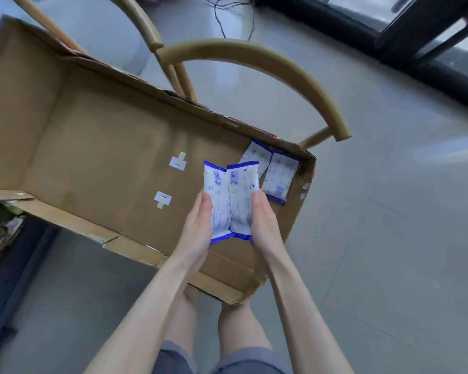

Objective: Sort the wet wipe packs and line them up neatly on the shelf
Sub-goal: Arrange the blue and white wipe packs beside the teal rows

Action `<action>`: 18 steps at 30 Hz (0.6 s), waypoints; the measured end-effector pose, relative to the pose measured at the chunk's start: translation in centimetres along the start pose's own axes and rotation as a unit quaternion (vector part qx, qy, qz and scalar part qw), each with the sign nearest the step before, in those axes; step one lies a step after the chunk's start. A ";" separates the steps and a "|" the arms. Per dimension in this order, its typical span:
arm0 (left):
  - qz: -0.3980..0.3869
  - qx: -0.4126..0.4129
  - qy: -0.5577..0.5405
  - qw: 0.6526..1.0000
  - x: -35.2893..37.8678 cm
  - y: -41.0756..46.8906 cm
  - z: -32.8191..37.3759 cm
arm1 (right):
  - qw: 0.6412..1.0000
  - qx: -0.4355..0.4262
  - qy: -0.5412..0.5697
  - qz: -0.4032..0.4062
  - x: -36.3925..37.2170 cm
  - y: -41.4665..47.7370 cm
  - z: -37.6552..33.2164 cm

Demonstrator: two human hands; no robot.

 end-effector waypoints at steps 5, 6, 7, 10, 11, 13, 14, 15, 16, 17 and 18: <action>0.026 -0.001 -0.058 0.998 -4.6 -4.7 3.2 | 0.997 -0.014 -0.019 -0.078 4.5 -4.9 -0.5; 0.035 0.003 -0.072 0.997 -6.0 -5.8 3.8 | 0.995 -0.020 -0.022 -0.093 5.6 -5.8 -0.5; 0.041 0.006 -0.081 0.996 -7.3 -6.5 4.3 | 0.994 -0.024 -0.024 -0.105 6.6 -6.4 -0.4; 0.068 0.011 -0.115 0.991 -11.5 -9.2 6.3 | 0.991 -0.014 -0.053 -0.121 10.5 -8.8 -0.4; 0.065 0.021 -0.123 0.990 -13.4 -10.3 7.2 | 0.990 -0.012 -0.061 -0.126 12.5 -10.0 -0.4; 0.046 0.040 -0.121 0.991 -16.5 -12.0 8.3 | 0.986 -0.014 -0.059 -0.156 15.6 -11.4 -0.2; 0.049 0.051 -0.116 0.991 -18.7 -13.3 9.1 | 0.983 -0.016 -0.061 -0.172 17.9 -12.4 0.2; 0.054 0.058 -0.115 0.990 -20.5 -14.3 9.4 | 0.981 -0.017 -0.064 -0.181 19.8 -13.0 0.5; 0.069 0.064 -0.114 0.989 -22.9 -15.7 10.1 | 0.979 -0.022 -0.077 -0.187 22.3 -14.0 1.0; 0.087 0.068 -0.109 0.988 -24.7 -16.7 10.6 | 0.978 -0.023 -0.085 -0.189 24.2 -14.7 1.3; 0.108 0.077 -0.098 0.986 -26.5 -17.6 11.1 | 0.976 -0.026 -0.094 -0.194 26.0 -15.3 1.6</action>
Point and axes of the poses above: each hand's wrist, its own y-axis towards the middle knuckle, its own x-axis out of the palm, z = x × y, the point moved 1 cm from there along y, towards the middle knuckle, and after that the axes turned 13 degrees about x, right-handed, at the moved point
